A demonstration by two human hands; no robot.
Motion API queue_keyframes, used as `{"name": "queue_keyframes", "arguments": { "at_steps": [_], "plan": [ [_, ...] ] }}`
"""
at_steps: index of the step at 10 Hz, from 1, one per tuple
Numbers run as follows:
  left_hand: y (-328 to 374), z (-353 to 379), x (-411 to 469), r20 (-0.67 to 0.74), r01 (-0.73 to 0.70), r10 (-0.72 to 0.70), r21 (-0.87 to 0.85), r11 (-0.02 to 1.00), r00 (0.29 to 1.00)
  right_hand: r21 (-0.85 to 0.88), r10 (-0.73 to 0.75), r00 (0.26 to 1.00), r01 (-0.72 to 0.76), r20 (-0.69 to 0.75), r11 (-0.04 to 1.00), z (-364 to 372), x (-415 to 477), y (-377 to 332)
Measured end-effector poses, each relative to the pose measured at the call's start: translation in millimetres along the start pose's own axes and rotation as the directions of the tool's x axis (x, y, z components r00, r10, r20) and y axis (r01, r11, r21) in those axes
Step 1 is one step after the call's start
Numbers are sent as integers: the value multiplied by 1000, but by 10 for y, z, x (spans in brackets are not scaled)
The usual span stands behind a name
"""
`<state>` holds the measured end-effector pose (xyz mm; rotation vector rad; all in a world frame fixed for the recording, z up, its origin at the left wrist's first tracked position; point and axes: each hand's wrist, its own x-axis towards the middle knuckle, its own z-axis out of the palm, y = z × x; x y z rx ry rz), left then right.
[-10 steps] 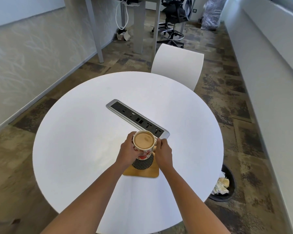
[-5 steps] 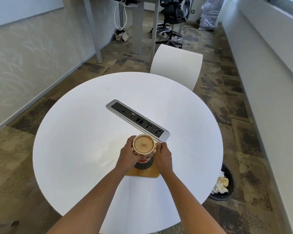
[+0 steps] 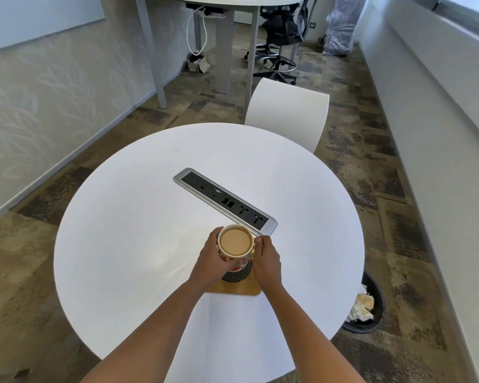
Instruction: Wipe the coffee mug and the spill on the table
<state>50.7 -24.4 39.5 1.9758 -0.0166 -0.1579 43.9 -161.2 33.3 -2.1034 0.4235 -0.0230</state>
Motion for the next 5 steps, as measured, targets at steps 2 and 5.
{"name": "queue_keyframes", "arguments": {
  "at_steps": [2,5],
  "plan": [
    [85,41,-28,6,73,-73,-60,995,997,-21,-16,1000,16,3,1000,-11,0,-15],
    [152,-79,17,-86,22,3,290,957,996,-5,-86,996,86,-29,996,-158,49,-51]
  ]
}}
